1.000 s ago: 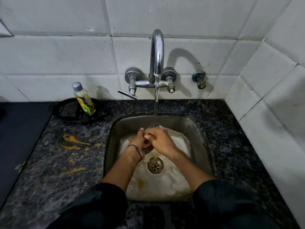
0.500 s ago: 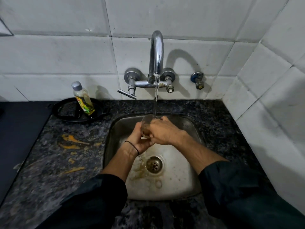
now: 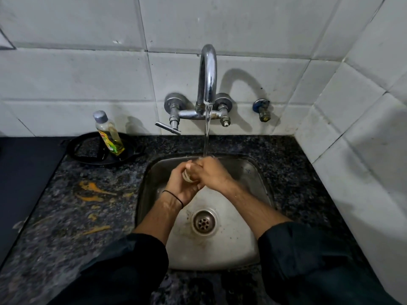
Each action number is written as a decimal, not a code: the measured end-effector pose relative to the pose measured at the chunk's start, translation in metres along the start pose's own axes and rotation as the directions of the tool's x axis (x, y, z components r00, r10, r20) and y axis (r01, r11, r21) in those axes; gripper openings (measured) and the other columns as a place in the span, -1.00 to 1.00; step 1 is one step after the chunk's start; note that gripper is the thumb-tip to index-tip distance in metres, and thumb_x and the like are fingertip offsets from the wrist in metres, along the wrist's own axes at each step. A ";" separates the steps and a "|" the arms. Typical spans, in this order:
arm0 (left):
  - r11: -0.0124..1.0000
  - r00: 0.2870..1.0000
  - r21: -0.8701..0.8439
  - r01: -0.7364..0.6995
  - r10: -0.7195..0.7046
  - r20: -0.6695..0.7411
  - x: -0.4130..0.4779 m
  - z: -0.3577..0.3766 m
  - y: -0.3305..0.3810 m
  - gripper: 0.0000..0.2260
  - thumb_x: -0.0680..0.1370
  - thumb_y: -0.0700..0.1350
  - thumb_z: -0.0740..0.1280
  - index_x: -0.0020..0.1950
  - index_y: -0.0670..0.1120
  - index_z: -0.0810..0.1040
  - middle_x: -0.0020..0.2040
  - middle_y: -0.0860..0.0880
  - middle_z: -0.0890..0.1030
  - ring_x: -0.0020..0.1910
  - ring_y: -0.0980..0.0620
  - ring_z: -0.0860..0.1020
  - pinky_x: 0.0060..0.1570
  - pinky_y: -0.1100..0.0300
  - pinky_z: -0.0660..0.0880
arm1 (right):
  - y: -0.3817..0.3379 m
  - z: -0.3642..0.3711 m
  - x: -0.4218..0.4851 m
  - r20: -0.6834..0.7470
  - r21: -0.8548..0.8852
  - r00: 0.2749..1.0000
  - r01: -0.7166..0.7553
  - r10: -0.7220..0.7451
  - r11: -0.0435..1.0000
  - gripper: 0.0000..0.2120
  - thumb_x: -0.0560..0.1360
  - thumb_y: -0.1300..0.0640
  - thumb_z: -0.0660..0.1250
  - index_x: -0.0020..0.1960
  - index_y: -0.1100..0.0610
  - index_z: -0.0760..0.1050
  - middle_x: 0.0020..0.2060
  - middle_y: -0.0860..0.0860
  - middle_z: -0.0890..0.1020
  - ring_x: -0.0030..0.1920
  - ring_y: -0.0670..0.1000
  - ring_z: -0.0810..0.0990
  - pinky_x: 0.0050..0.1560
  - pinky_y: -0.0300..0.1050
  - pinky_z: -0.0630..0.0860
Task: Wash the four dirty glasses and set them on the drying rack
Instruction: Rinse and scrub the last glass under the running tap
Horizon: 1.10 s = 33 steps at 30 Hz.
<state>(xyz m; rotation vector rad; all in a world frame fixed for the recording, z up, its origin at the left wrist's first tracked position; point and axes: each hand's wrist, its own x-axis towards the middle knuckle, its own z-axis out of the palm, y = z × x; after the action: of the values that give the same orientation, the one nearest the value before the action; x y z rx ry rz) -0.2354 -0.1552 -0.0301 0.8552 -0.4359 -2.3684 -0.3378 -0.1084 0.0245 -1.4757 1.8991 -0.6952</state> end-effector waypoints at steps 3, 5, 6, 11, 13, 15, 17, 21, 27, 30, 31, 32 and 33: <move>0.983 0.975 0.024 0.181 -0.176 -0.135 0.009 0.003 0.003 -0.69 0.61 0.10 0.25 0.05 -0.12 0.61 -0.18 -0.07 0.63 -0.23 0.04 0.58 -0.15 0.13 0.58 | 0.009 -0.005 -0.001 0.056 -0.341 0.994 0.111 -0.098 0.933 -0.83 0.60 0.04 0.26 0.08 0.04 0.60 0.03 0.03 0.64 0.03 0.05 0.61 0.09 -0.06 0.46; 0.984 0.976 0.051 0.171 -0.162 -0.148 0.010 0.004 0.005 -0.66 0.63 0.11 0.20 0.00 -0.13 0.60 -0.24 -0.07 0.62 -0.36 0.06 0.53 -0.28 0.19 0.55 | 0.019 -0.009 -0.003 0.154 -0.498 0.973 0.225 -0.169 0.837 -0.79 0.57 0.08 0.25 0.15 -0.07 0.57 0.19 0.01 0.58 0.20 0.06 0.53 0.22 0.06 0.33; 0.991 0.983 0.048 0.126 -0.118 -0.142 0.009 0.007 0.004 -0.65 0.64 0.08 0.15 0.00 -0.14 0.59 -0.21 -0.10 0.63 -0.32 0.02 0.55 -0.26 0.15 0.53 | 0.022 -0.010 -0.004 0.157 -0.491 0.972 0.229 -0.173 0.841 -0.75 0.57 0.10 0.25 0.19 -0.10 0.57 0.22 -0.01 0.58 0.24 0.03 0.51 0.27 0.08 0.29; 0.999 0.991 0.043 -0.003 0.009 -0.136 0.010 0.016 -0.007 -0.62 0.64 0.07 0.07 0.05 -0.13 0.59 -0.04 -0.16 0.61 -0.07 -0.07 0.57 -0.01 0.06 0.49 | 0.012 -0.008 0.001 -0.035 0.031 0.999 0.033 -0.032 0.999 -0.82 0.59 0.16 0.30 0.09 0.09 0.68 -0.03 0.06 0.71 0.00 0.04 0.66 0.10 0.02 0.59; 0.989 0.979 0.128 0.074 -0.048 -0.198 0.011 0.019 -0.004 -0.62 0.63 0.12 0.13 0.03 -0.11 0.61 -0.11 -0.12 0.62 -0.16 -0.02 0.58 -0.09 0.10 0.49 | 0.021 -0.006 -0.002 -0.003 -0.274 0.987 0.154 -0.161 0.949 -0.84 0.53 0.17 0.30 0.02 0.04 0.65 -0.02 0.03 0.68 0.02 0.05 0.62 0.12 0.05 0.55; 0.986 0.980 0.142 0.082 -0.053 -0.193 0.011 0.016 0.004 -0.66 0.63 0.07 0.17 0.04 -0.15 0.62 -0.12 -0.13 0.65 -0.19 -0.02 0.61 -0.16 0.12 0.54 | 0.032 -0.005 -0.005 0.072 -0.359 0.978 0.207 -0.194 0.910 -0.74 0.52 0.19 0.32 0.15 -0.02 0.64 0.15 -0.02 0.64 0.19 0.02 0.54 0.28 0.03 0.43; 0.989 0.982 0.146 -0.022 0.049 -0.185 0.010 0.012 0.007 -0.69 0.63 -0.01 0.18 0.11 -0.20 0.59 -0.09 -0.17 0.66 -0.21 -0.05 0.64 -0.27 0.12 0.61 | 0.035 -0.003 -0.011 0.013 0.052 0.989 0.145 -0.146 0.988 -0.66 0.53 0.28 0.34 0.26 0.04 0.63 0.22 -0.02 0.65 0.25 -0.03 0.56 0.32 -0.11 0.43; 0.881 0.908 0.364 -0.303 0.383 -0.170 0.006 0.011 0.002 -0.71 0.53 -0.16 0.38 0.20 -0.17 0.41 -0.01 -0.19 0.62 -0.13 -0.09 0.62 -0.24 0.06 0.58 | 0.031 0.013 -0.020 0.099 0.886 0.957 -0.210 0.273 0.413 -0.67 0.61 -0.07 0.28 0.20 0.11 0.64 0.08 0.05 0.72 0.07 -0.01 0.67 0.16 0.00 0.50; 0.777 0.860 0.464 -0.426 0.507 -0.061 -0.006 0.025 -0.012 -0.63 0.53 -0.39 0.31 0.21 -0.03 0.37 0.01 -0.13 0.59 -0.06 -0.03 0.58 -0.08 0.15 0.55 | 0.031 0.018 -0.003 0.304 0.950 0.849 -0.303 0.433 -0.072 -0.51 0.65 -0.18 0.15 0.12 0.21 0.64 -0.09 0.18 0.74 -0.10 0.10 0.71 0.17 0.04 0.56; 0.878 0.891 0.379 -0.292 0.394 -0.225 -0.006 0.022 -0.012 -0.66 0.61 -0.16 0.32 0.30 -0.06 0.25 0.09 -0.25 0.60 -0.05 -0.13 0.60 0.01 -0.05 0.56 | 0.026 0.016 -0.002 0.115 0.923 0.895 -0.256 0.430 0.287 -0.63 0.63 0.00 0.26 0.11 0.30 0.64 -0.12 0.17 0.73 -0.10 0.13 0.71 -0.03 -0.06 0.60; 0.890 0.891 0.397 -0.224 0.352 -0.286 -0.004 0.020 -0.011 -0.64 0.62 -0.07 0.32 0.30 -0.09 0.23 0.09 -0.25 0.61 -0.05 -0.13 0.62 -0.01 -0.07 0.58 | 0.023 0.012 -0.005 0.014 0.850 0.929 -0.207 0.371 0.485 -0.70 0.62 0.07 0.29 0.10 0.28 0.65 -0.10 0.14 0.74 -0.08 0.11 0.72 -0.05 -0.09 0.58; 0.915 0.884 0.373 -0.152 0.295 -0.362 -0.003 0.019 -0.009 -0.63 0.62 0.00 0.31 0.29 -0.12 0.24 0.08 -0.23 0.61 -0.05 -0.15 0.63 -0.04 -0.08 0.60 | 0.022 0.008 -0.008 -0.048 0.718 0.964 -0.149 0.263 0.680 -0.77 0.60 0.12 0.32 0.08 0.24 0.67 -0.08 0.10 0.75 -0.04 0.07 0.72 -0.04 -0.13 0.57; 0.949 0.884 0.306 -0.076 0.206 -0.419 0.000 0.016 -0.005 -0.60 0.62 0.06 0.30 0.30 -0.16 0.29 0.09 -0.23 0.60 -0.03 -0.17 0.63 -0.07 -0.09 0.61 | 0.020 0.005 -0.010 -0.055 0.537 0.990 -0.081 0.131 0.840 -0.81 0.60 0.16 0.32 0.08 0.19 0.68 -0.04 0.07 0.75 0.00 0.03 0.71 0.01 -0.14 0.56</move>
<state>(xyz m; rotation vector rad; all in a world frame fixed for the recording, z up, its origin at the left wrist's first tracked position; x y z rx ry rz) -0.2486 -0.1494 -0.0206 1.4090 -0.6257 -1.9159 -0.3453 -0.0937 0.0079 -0.9882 1.6455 -1.1435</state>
